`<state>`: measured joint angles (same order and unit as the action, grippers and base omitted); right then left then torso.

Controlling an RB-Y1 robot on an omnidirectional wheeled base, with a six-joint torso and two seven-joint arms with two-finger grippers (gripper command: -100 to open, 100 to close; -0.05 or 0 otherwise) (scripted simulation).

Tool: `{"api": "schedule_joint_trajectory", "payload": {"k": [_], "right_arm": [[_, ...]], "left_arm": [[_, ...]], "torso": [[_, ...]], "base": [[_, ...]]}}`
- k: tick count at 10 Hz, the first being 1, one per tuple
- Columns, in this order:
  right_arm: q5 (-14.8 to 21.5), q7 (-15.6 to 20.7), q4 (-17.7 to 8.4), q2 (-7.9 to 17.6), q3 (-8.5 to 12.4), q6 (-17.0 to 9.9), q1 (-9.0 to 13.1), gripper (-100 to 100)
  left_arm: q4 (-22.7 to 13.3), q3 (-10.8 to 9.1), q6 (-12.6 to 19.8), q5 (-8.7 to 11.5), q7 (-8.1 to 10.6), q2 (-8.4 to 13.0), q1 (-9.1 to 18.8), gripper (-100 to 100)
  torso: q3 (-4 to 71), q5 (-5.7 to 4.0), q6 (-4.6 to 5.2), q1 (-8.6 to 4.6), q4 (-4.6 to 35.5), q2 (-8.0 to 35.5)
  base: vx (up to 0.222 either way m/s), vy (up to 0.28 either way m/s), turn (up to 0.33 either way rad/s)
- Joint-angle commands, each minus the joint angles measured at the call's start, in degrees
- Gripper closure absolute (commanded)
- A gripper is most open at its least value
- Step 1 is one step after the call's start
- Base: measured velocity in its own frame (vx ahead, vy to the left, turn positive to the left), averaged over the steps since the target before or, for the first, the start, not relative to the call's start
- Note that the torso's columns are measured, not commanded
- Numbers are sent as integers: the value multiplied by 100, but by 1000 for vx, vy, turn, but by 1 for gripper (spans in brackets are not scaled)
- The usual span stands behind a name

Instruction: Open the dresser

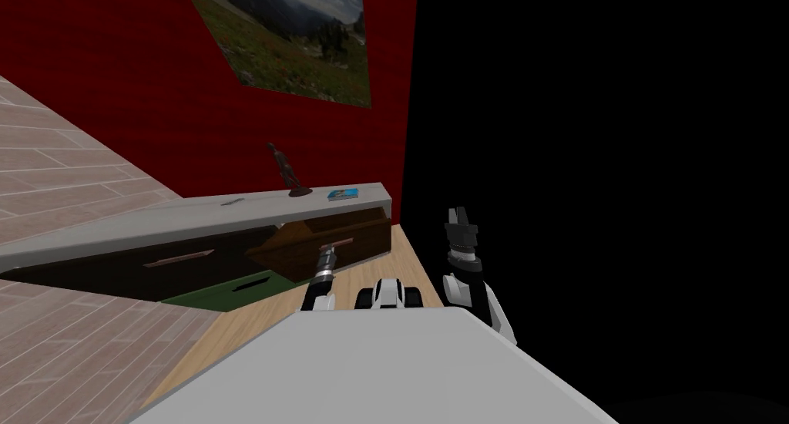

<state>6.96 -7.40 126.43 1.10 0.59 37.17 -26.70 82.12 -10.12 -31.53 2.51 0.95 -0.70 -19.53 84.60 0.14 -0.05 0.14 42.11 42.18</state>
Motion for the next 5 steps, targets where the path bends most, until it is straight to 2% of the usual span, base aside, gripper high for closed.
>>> {"api": "schedule_joint_trajectory", "payload": {"k": [1, 5], "right_arm": [[0, 0, 0, 1, 1, 0, -2, 0], [0, 0, 0, 1, 1, 0, -3, 0]], "left_arm": [[266, -14, 281, 9, 17, 25, -16, -100], [811, -51, 831, 28, 43, 80, -19, -100]], "torso": [[16, -8, 3, 10, 7, -27], [-4, -16, 6, -17, 20, 11]], "base": [[-39, -25, 0], [-22, -17, 1]]}}
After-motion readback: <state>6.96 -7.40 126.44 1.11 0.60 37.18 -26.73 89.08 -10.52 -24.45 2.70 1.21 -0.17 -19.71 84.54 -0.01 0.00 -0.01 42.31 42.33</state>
